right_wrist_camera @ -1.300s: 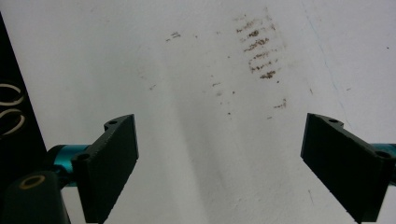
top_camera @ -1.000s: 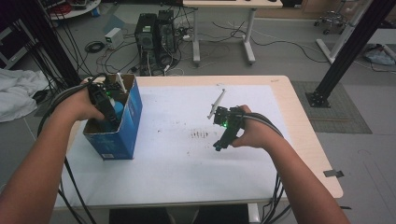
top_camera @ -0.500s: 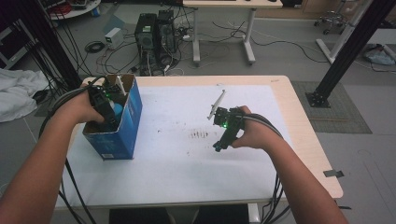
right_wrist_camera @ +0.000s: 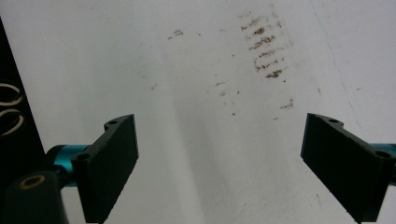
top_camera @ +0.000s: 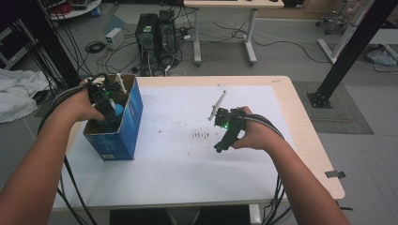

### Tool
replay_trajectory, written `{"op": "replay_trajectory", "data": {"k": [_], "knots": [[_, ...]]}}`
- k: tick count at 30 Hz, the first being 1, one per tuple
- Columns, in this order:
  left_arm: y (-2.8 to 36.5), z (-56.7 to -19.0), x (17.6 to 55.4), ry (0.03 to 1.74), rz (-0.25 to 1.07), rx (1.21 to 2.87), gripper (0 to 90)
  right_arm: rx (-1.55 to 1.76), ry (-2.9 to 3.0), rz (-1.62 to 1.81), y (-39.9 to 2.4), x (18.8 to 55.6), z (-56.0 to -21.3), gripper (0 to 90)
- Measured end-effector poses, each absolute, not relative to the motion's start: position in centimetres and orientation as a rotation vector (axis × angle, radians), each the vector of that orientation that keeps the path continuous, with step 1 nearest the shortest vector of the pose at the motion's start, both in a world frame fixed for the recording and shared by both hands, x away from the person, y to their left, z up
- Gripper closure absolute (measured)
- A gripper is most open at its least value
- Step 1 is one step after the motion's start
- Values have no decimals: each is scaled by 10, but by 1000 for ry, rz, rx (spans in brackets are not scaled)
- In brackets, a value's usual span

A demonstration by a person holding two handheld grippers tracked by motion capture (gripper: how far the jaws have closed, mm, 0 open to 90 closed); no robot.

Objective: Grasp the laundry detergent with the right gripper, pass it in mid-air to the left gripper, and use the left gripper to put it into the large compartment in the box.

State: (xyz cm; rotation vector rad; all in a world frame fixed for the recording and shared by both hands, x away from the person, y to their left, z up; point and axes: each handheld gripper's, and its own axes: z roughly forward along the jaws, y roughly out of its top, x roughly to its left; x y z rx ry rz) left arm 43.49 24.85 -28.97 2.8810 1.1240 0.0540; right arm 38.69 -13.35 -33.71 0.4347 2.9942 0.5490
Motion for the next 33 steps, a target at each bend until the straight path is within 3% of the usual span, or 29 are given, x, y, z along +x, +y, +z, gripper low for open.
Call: {"op": "replay_trajectory", "data": {"k": [25,33], "knots": [[245,-238,428,1094,146,2880,240,440,2997,556,-134,388,-337,104],[238,-220,421,1015,152,2910,213,443,2997,552,-134,388,-336,104]]}}
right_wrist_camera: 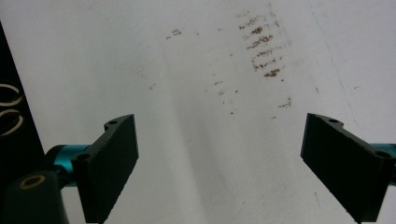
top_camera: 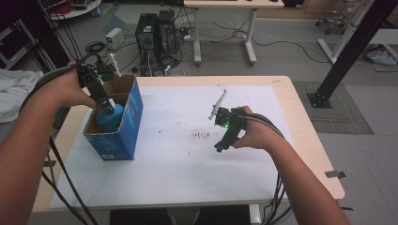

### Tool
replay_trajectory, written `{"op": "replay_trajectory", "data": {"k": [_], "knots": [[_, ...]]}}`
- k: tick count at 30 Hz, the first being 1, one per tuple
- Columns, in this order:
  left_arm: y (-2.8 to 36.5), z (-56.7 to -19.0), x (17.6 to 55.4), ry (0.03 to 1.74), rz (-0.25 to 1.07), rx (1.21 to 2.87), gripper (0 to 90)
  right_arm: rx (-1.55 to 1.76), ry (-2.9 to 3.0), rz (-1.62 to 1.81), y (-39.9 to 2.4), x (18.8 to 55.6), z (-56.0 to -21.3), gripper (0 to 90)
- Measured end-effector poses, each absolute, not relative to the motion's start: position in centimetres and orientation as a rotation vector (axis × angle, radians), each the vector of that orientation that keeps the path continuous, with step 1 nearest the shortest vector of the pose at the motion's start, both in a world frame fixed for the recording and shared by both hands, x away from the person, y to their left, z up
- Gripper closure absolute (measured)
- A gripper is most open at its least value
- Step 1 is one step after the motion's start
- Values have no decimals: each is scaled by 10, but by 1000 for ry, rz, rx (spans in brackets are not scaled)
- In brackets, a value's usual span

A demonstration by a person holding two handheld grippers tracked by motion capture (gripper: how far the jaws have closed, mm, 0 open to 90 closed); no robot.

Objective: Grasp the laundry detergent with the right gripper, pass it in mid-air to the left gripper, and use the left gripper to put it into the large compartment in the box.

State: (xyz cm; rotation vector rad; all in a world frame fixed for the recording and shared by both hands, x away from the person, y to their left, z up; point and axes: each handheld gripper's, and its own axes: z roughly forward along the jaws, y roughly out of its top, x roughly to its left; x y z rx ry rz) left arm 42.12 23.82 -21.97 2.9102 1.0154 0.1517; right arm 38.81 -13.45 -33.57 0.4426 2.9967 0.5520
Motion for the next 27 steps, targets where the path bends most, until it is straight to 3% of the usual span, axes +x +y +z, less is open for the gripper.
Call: {"op": "replay_trajectory", "data": {"k": [15,27], "knots": [[202,-196,404,734,143,3000,169,453,2990,552,-137,387,-330,104],[168,-203,397,514,74,3035,141,463,2986,548,-139,386,-324,104]]}}
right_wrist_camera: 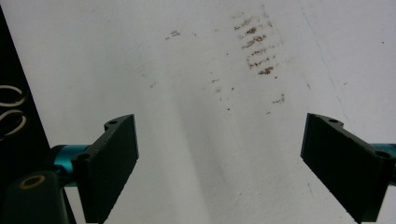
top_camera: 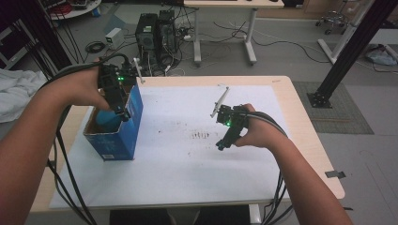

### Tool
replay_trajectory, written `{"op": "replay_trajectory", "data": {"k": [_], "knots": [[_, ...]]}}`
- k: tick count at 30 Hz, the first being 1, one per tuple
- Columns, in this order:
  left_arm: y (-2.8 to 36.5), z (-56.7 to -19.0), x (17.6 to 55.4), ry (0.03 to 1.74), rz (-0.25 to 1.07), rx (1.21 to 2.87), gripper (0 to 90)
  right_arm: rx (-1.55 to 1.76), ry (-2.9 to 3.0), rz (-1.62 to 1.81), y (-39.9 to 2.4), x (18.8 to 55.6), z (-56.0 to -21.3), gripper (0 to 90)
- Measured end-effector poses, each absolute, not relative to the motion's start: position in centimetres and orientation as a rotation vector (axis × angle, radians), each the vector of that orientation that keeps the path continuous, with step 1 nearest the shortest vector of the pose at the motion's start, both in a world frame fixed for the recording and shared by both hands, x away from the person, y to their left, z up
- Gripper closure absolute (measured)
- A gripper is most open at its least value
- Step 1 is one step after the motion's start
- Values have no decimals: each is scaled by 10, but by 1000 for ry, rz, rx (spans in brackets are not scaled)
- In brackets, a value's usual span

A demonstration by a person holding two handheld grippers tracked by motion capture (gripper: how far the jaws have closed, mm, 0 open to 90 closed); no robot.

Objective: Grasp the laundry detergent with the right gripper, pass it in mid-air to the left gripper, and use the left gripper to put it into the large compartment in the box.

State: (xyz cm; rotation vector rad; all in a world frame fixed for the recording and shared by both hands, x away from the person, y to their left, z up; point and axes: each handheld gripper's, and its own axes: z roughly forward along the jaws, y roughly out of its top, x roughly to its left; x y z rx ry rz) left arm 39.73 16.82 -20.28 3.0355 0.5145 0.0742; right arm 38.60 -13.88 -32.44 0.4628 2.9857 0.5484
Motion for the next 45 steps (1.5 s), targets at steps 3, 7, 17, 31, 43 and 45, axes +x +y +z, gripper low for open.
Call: {"op": "replay_trajectory", "data": {"k": [3,7,17,31,43,45], "knots": [[156,-208,395,459,66,3037,116,452,2989,542,-139,386,-323,104],[144,-215,395,400,47,3052,116,446,2991,531,-139,386,-322,104],[118,-244,394,274,-28,3066,101,421,3015,481,-137,386,-321,104],[104,-272,396,204,-49,3085,87,393,3050,394,-134,389,-326,105],[105,-276,397,182,-27,3085,87,400,3066,367,-139,393,-324,105],[106,-276,397,190,-31,3080,87,400,3066,359,-140,393,-324,104]]}}
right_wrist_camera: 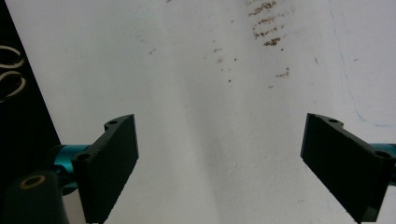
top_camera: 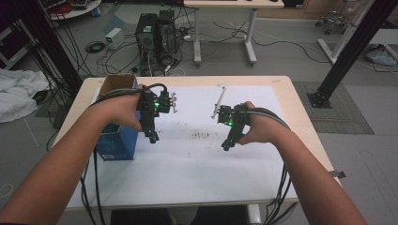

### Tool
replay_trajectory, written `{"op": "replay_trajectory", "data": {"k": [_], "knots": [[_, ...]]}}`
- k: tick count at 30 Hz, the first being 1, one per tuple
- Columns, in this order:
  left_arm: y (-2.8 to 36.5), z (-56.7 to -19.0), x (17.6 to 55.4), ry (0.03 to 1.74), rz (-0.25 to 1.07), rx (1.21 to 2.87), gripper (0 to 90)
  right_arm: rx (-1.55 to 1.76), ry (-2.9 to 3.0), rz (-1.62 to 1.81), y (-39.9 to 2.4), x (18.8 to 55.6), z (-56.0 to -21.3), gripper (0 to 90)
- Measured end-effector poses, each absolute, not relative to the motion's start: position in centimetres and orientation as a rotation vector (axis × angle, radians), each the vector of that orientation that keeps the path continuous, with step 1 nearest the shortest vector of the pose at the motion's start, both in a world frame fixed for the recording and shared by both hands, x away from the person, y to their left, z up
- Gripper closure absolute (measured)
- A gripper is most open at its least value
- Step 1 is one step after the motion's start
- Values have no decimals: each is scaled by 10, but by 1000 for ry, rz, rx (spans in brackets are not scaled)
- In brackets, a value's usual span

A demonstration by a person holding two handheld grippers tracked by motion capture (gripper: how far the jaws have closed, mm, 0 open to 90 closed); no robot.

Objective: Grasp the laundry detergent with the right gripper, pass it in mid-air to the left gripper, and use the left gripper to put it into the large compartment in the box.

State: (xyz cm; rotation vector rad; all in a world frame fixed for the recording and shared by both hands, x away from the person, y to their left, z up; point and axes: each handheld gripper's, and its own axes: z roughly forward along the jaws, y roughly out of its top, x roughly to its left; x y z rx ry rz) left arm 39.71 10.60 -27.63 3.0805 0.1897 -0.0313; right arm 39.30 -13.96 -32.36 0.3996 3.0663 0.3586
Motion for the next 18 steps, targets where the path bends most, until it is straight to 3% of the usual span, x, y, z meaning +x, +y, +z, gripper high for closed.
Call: {"op": "replay_trajectory", "data": {"k": [18], "knots": [[103,-278,402,192,-33,3079,87,418,3062,341,-145,392,-323,105]]}}
